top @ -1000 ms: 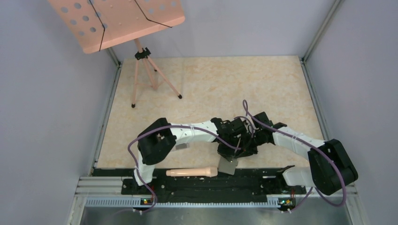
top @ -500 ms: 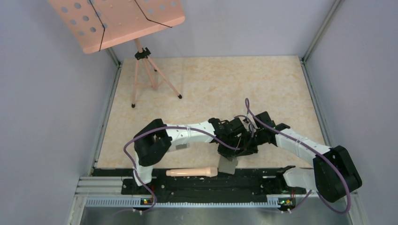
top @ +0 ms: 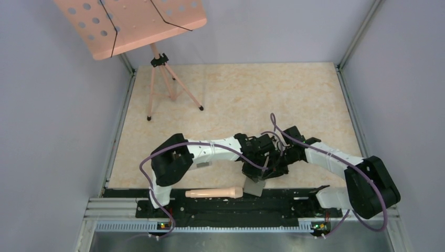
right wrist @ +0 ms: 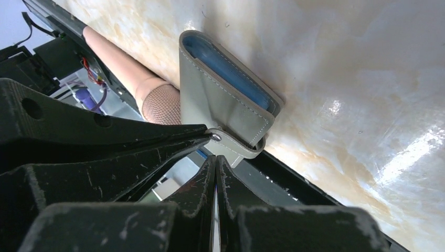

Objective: Put the credit cards into the card holder
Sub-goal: Close the card holder at the center of the board.

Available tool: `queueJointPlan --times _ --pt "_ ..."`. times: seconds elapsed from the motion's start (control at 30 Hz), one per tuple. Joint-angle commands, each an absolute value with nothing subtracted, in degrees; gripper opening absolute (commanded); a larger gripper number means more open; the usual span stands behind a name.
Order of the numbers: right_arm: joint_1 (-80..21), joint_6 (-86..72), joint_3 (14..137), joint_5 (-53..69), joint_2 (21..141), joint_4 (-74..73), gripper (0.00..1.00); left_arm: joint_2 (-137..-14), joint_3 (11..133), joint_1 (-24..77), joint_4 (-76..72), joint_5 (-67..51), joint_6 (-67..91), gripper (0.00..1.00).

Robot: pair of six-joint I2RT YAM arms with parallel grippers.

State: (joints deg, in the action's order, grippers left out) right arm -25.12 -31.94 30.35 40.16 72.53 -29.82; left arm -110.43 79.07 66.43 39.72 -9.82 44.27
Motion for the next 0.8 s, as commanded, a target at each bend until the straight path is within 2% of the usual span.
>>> queueJointPlan --times 0.0,0.77 --pt "-25.6 -30.1 29.3 42.5 74.2 -28.4 0.0 -111.7 80.1 66.7 40.0 -10.2 43.9 0.0" --pt "-27.8 -29.6 26.6 40.1 84.7 -21.0 0.0 -114.9 78.6 66.7 43.8 -6.1 44.9 0.0"
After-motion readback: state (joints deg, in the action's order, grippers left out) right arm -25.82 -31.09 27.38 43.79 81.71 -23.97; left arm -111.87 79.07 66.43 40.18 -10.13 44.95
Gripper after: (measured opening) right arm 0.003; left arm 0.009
